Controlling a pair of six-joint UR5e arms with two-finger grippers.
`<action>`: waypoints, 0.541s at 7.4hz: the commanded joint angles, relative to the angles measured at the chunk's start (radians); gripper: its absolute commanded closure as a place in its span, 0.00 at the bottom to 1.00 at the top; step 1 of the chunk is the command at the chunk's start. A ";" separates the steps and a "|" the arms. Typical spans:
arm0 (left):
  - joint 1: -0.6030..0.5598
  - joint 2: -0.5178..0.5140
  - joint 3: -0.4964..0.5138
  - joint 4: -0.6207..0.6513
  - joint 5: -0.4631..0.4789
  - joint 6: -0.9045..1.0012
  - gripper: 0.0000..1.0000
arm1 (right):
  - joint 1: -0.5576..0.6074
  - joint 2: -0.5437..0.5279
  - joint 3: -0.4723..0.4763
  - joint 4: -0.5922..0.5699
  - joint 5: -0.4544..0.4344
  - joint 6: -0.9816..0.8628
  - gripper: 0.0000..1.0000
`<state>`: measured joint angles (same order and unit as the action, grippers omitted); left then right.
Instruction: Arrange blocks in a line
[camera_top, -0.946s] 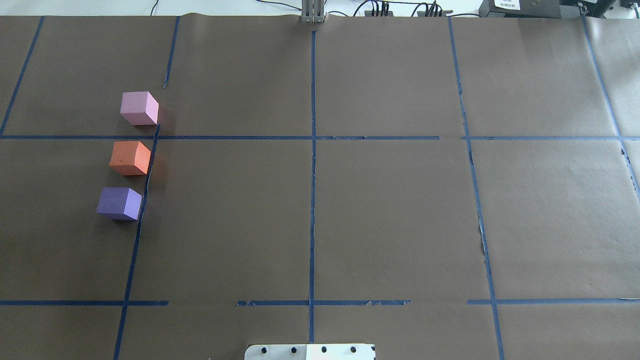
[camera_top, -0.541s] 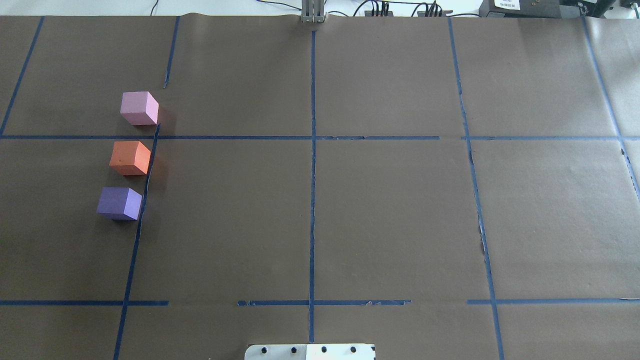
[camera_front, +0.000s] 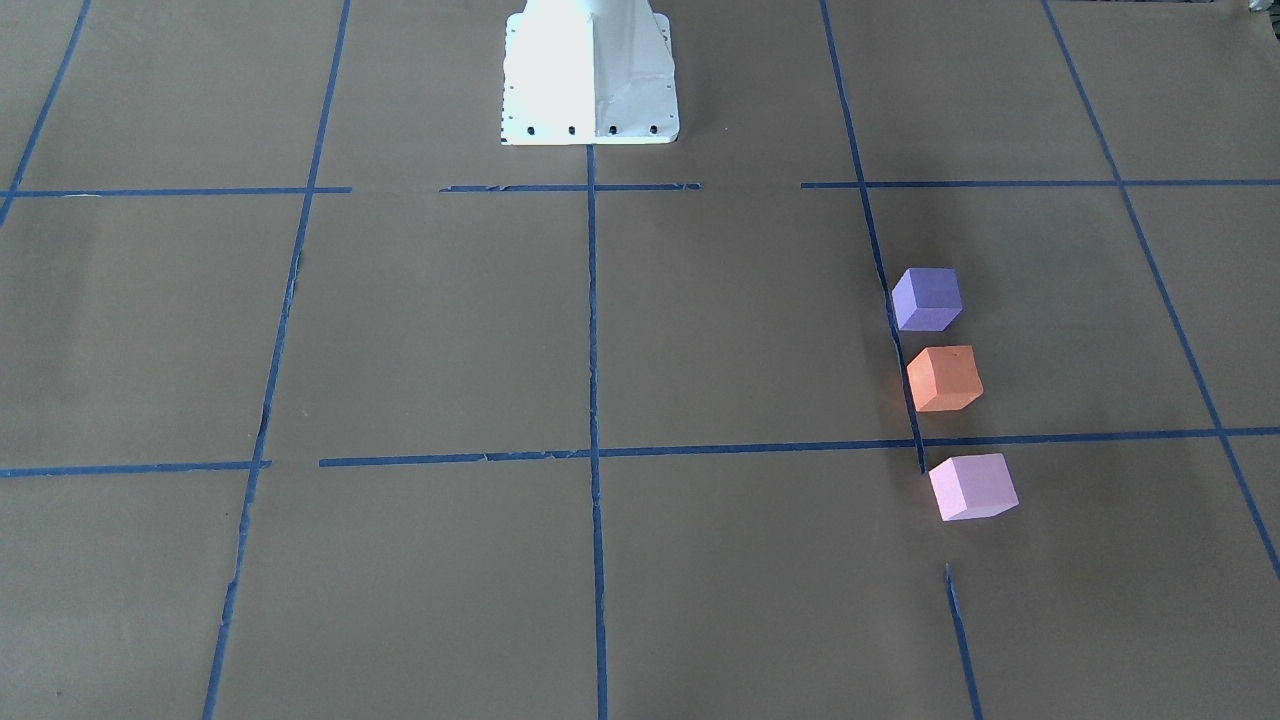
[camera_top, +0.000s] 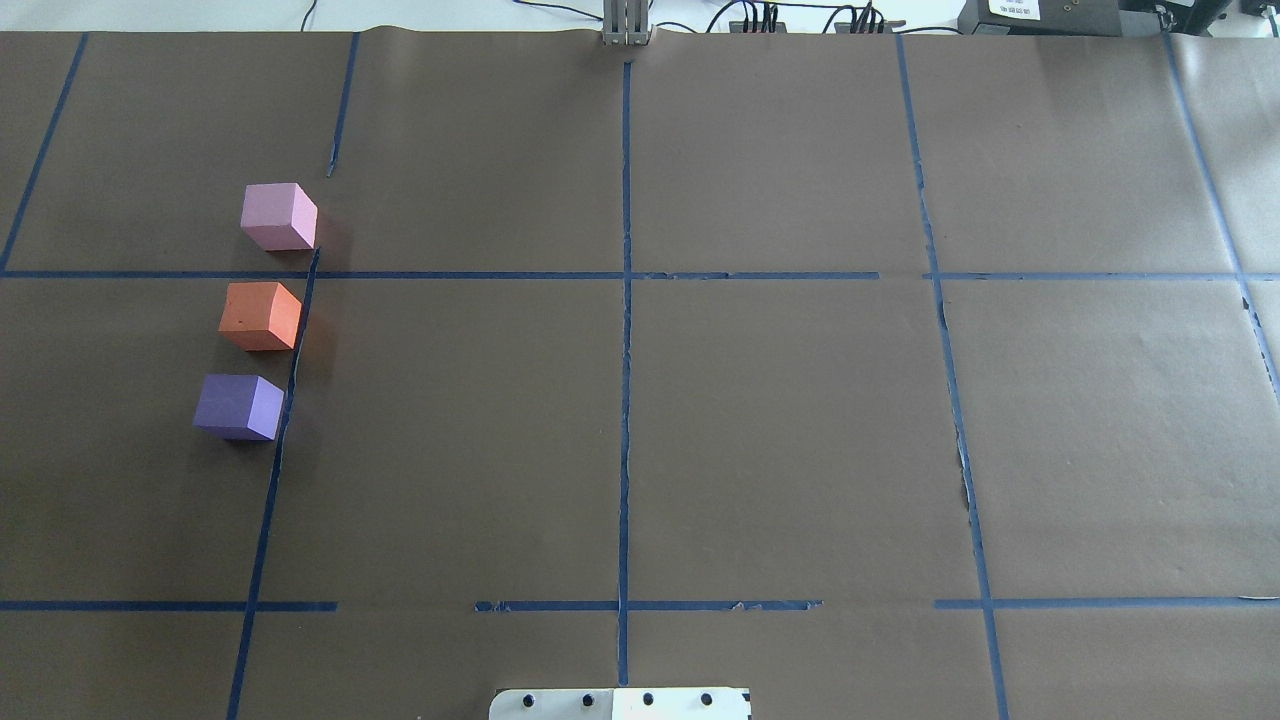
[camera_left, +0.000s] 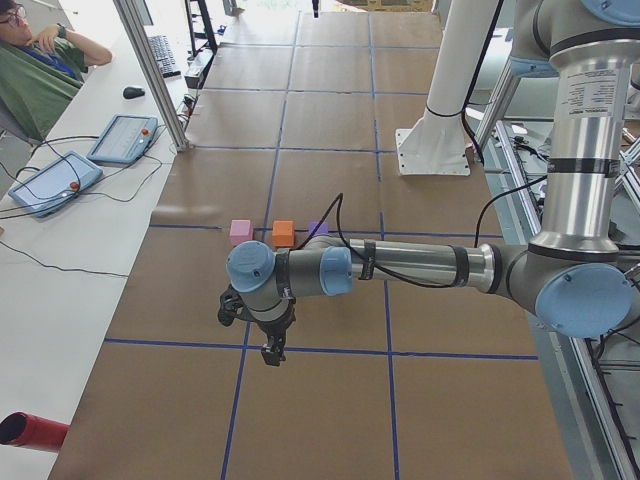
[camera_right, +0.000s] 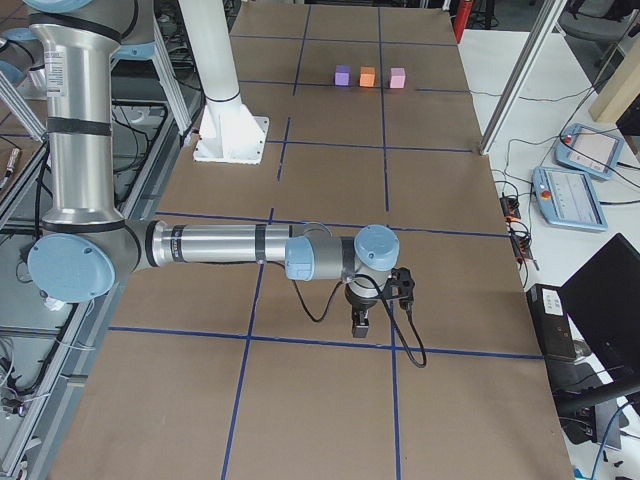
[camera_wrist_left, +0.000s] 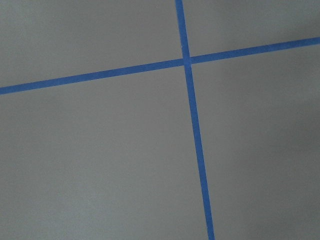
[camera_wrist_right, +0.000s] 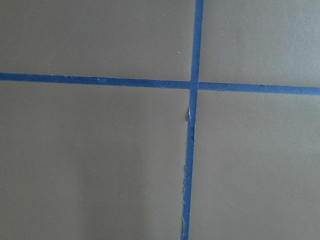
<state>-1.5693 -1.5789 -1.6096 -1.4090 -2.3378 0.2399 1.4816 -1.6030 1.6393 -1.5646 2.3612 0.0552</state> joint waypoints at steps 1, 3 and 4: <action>0.000 -0.006 0.000 -0.008 0.000 -0.028 0.00 | 0.000 0.001 -0.001 0.000 0.000 0.000 0.00; 0.000 -0.003 0.007 -0.066 0.002 -0.131 0.00 | 0.000 0.000 -0.001 0.000 0.001 0.000 0.00; 0.000 -0.004 0.011 -0.068 0.002 -0.131 0.00 | -0.001 0.000 -0.001 0.000 0.000 0.000 0.00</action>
<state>-1.5689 -1.5835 -1.6038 -1.4623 -2.3365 0.1269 1.4811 -1.6028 1.6384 -1.5647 2.3614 0.0552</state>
